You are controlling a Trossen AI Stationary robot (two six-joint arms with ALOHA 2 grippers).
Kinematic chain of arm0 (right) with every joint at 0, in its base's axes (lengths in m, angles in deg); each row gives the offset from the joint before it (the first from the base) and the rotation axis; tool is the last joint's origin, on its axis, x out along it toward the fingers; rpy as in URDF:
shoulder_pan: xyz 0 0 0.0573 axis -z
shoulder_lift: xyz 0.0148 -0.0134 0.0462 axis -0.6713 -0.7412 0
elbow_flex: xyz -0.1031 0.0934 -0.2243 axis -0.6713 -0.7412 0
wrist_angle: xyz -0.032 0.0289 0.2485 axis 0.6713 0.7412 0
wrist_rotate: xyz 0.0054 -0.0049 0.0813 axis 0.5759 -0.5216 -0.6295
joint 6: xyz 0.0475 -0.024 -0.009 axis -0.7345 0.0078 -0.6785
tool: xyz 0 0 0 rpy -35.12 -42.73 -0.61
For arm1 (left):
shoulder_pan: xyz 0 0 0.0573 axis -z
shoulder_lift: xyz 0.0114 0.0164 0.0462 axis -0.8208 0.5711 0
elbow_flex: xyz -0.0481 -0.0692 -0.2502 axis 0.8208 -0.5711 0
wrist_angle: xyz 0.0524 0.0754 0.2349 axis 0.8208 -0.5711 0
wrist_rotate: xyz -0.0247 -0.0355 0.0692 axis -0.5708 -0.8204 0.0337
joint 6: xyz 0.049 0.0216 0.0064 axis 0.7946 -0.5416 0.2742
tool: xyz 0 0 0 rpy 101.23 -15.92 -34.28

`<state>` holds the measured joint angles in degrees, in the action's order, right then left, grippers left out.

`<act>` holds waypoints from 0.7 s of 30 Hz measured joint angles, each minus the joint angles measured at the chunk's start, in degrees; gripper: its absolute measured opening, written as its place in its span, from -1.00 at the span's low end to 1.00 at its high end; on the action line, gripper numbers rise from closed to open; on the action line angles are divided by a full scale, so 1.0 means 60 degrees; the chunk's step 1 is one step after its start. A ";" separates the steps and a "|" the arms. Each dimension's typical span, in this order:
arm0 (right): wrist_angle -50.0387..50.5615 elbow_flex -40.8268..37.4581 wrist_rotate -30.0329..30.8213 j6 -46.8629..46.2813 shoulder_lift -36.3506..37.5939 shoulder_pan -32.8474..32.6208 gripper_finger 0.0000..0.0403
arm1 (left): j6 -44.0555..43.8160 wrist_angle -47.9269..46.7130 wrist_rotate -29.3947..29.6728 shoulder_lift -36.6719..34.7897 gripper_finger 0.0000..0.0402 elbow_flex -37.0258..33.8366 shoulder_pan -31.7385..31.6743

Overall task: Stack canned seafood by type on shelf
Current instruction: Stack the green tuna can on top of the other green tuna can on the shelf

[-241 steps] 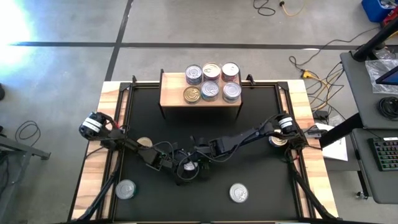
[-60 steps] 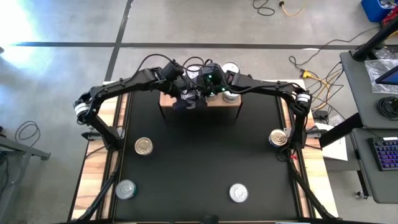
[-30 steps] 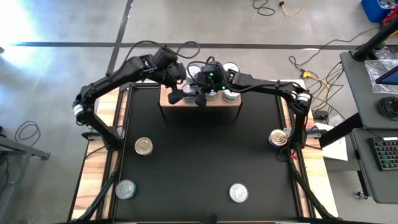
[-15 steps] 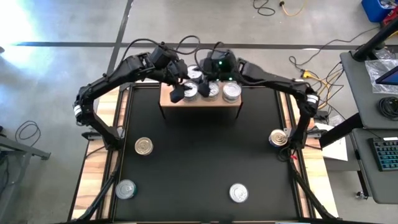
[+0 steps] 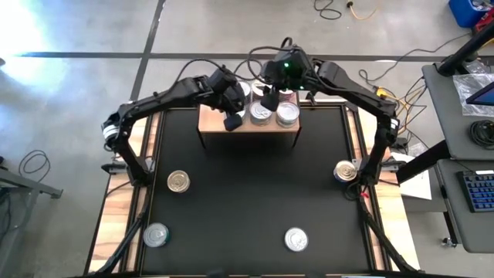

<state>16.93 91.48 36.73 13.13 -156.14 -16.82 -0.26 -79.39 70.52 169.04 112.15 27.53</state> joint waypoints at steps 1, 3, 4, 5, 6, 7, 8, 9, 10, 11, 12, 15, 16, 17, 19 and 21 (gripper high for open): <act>-0.0050 0.0018 0.0004 -0.0107 0.0000 0.0000 0.09 | 0.0002 0.0016 0.0217 0.0034 -0.99 -0.0085 0.0000; -0.0082 0.0026 0.0004 -0.0186 0.0004 -0.0007 0.09 | 0.0033 0.0020 0.0738 0.0081 -0.99 -0.0250 0.0000; -0.0075 0.0022 0.0002 -0.0193 0.0004 -0.0009 0.09 | 0.0078 0.0010 0.0937 0.0085 -0.99 -0.0325 0.0001; -0.0068 0.0010 0.0000 -0.0193 0.0004 -0.0011 0.09 | 0.0106 0.0041 0.1050 0.0073 -0.99 -0.0384 0.0004; -0.0046 -0.0007 0.0000 -0.0188 0.0003 -0.0008 0.09 | 0.0102 0.0061 0.1178 0.0024 -0.99 -0.0458 0.0002; -0.0041 -0.0019 0.0001 -0.0175 0.0004 -0.0011 0.09 | 0.0088 0.0037 0.1258 -0.0035 -0.99 -0.0541 0.0003; -0.0048 -0.0025 0.0000 -0.0149 0.0002 -0.0011 0.09 | 0.0063 -0.0007 0.1267 -0.0093 -0.99 -0.0609 -0.0014; -0.0055 -0.0029 0.0000 -0.0149 0.0003 -0.0011 0.09 | 0.0031 -0.0059 0.1265 -0.0159 -0.99 -0.0692 -0.0026; -0.0055 -0.0029 0.0000 -0.0150 0.0004 -0.0011 0.09 | 0.0029 -0.0154 0.1272 -0.0203 -0.99 -0.0766 -0.0029; -0.0051 -0.0031 0.0000 -0.0146 0.0004 -0.0011 0.09 | 0.0029 -0.0251 0.1278 -0.0265 -0.99 -0.0835 -0.0043; -0.0042 -0.0035 0.0000 -0.0142 0.0004 -0.0011 0.09 | 0.0026 -0.0368 0.1282 -0.0342 -0.99 -0.0900 -0.0056; 0.0044 -0.0040 0.0000 -0.0180 0.0001 -0.0011 0.09 | 0.0024 -0.0701 0.1425 -0.0580 -0.99 -0.1084 -0.0080; 0.0087 -0.0040 -0.0004 -0.0222 0.0004 -0.0011 0.09 | 0.0067 -0.0775 0.1529 -0.0681 -0.99 -0.1148 -0.0091; 0.0146 -0.0040 -0.0004 -0.0281 0.0004 -0.0011 0.09 | 0.0145 -0.0838 0.1662 -0.0775 -0.99 -0.1199 -0.0124; 0.0344 -0.0040 -0.0006 -0.0381 0.0004 -0.0011 0.09 | 0.0415 -0.0992 0.1919 -0.0966 -0.99 -0.1270 -0.0247; 0.0535 -0.0040 -0.0009 -0.0517 0.0004 -0.0011 0.09 | 0.0662 -0.1117 0.2182 -0.1085 -0.99 -0.1294 -0.0475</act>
<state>20.15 91.24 36.68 10.03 -156.12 -16.89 3.71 -86.09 83.61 162.53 104.39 24.68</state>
